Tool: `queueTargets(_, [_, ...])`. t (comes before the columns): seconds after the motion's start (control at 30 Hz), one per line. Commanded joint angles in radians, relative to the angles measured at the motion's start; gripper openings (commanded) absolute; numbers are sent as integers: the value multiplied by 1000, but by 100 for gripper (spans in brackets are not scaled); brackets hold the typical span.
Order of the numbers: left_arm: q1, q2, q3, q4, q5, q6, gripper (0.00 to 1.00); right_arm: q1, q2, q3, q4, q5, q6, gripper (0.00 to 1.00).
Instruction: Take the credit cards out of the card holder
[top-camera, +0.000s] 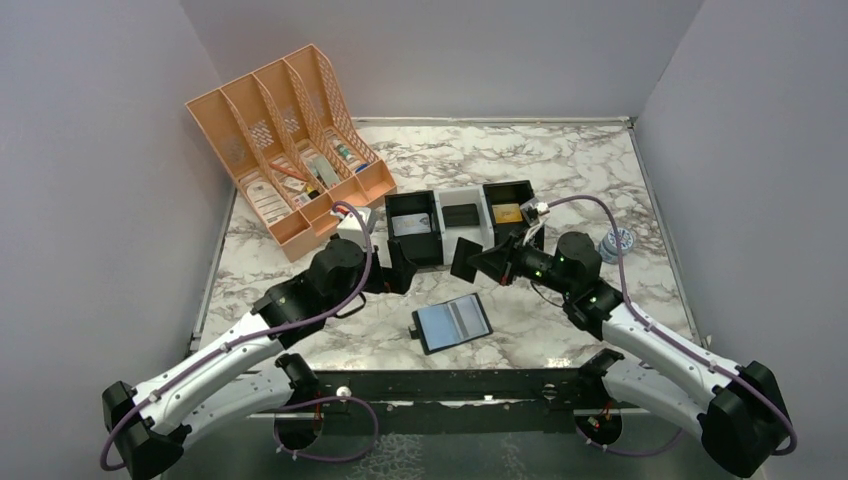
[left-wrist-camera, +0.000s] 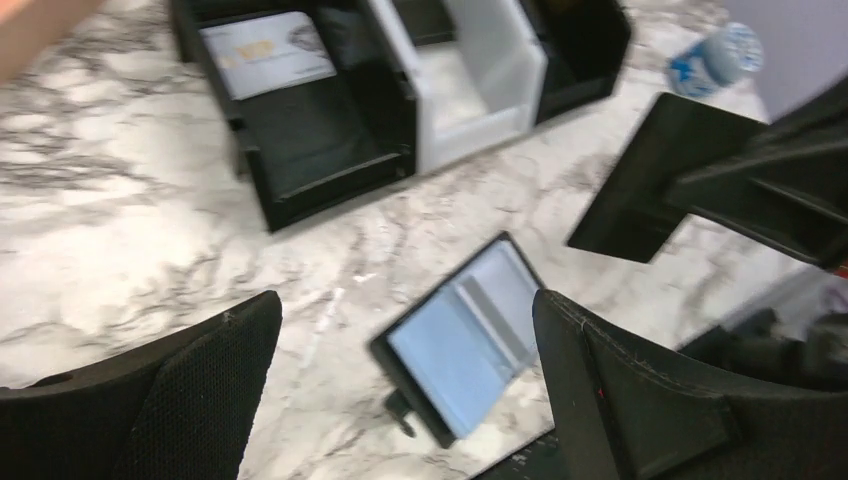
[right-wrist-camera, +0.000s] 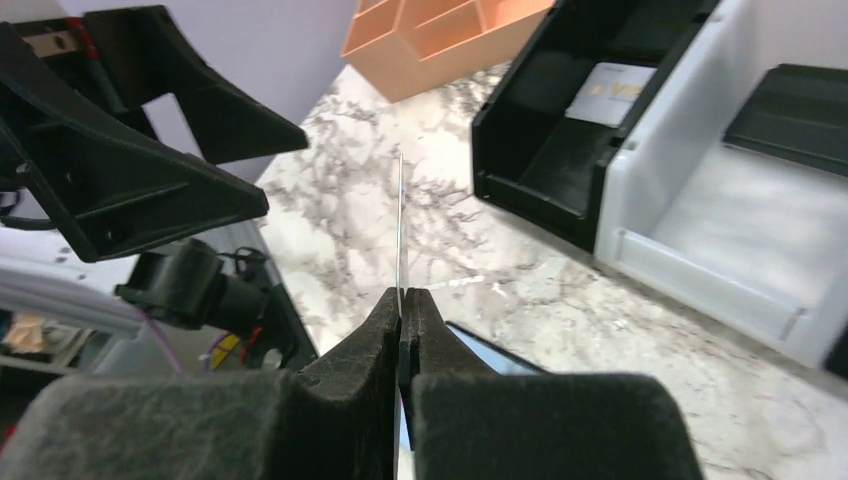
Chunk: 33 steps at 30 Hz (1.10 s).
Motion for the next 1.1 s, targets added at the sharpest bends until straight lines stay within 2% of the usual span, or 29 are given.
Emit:
queueTargets(0.0, [23,76,125,-254,-226,73,99,1,-14,55,-134,131,-110,1])
queueTargets(0.23, [169,123,273,-369,-255,212,99,2,-8,108,-210,227,-175,1])
queueTargets(0.37, [330,101,246,-354,-193,239,99,2,5,141,-238,285,-212,1])
queueTargets(0.47, [402,79,169,-321,-171,196,99,1,31,173,-268,328,-242,1])
queueTargets(0.53, [406,56,112,-297,-186,178,99,1,51,196,-281,340,-272,1])
queueTargets(0.8, [407,-52,57,-265,-178,161,99,1,154,268,-290,394,-342,1])
queueTargets(1.07, [407,-41,51,-267,-160,166,99,2,287,365,-289,406,-403,1])
